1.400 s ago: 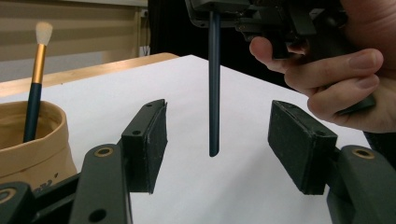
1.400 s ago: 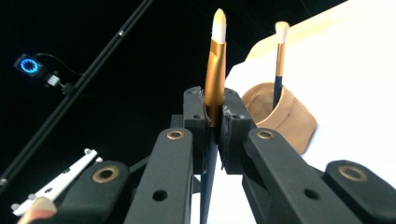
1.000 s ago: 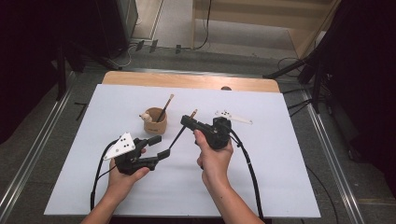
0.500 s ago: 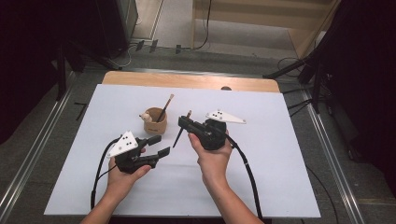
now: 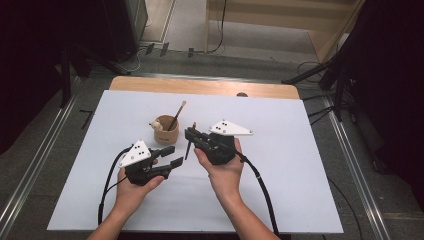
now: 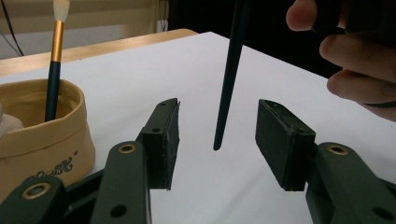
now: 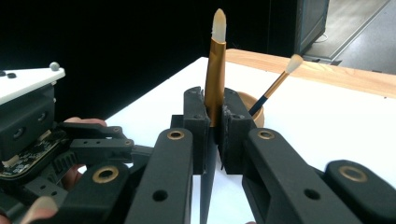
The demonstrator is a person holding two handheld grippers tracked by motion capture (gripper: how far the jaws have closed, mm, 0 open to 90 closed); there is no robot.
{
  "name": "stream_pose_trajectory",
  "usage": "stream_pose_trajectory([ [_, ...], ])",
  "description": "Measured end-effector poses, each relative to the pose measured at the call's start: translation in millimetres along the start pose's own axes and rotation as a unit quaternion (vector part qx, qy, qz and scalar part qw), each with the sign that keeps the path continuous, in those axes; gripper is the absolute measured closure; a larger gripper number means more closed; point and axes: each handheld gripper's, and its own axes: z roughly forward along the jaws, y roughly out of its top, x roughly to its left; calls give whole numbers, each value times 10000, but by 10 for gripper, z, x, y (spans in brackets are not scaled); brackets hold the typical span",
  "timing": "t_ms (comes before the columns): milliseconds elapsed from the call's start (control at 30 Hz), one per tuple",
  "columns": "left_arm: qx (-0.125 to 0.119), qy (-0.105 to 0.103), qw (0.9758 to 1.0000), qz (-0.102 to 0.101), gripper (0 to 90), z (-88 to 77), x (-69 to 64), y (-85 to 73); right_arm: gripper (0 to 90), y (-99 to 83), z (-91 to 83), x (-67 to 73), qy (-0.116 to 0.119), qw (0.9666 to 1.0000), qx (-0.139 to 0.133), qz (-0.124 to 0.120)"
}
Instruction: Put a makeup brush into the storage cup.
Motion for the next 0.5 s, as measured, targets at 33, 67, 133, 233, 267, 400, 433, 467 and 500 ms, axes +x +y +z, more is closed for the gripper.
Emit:
stream_pose_trajectory([
  [33,19,16,10000,20,511,3,-1,2,845,3,3,12,24,10000,12,-33],
  [67,15,10,10000,25,515,7,-3,1,845,4,7,23,30,10000,13,-67],
  [133,25,-6,10000,20,522,14,-8,3,845,5,17,50,45,9999,36,-120],
  [233,28,-30,10000,17,537,25,-18,5,845,1,38,89,85,9998,55,-183],
  [267,27,-34,10000,19,547,28,-20,5,845,-2,45,101,112,9997,85,-216],
  [400,17,-21,10000,2,578,25,-19,13,845,-19,85,157,169,9992,146,-334],
  [433,5,-38,10000,0,593,24,-15,15,845,-23,93,170,177,9991,151,-343],
  [467,15,-43,10000,-2,605,22,-14,18,845,-25,99,177,198,9990,169,-374],
  [500,8,-53,10000,-14,617,23,-14,18,845,-28,108,185,209,9989,175,-377],
])
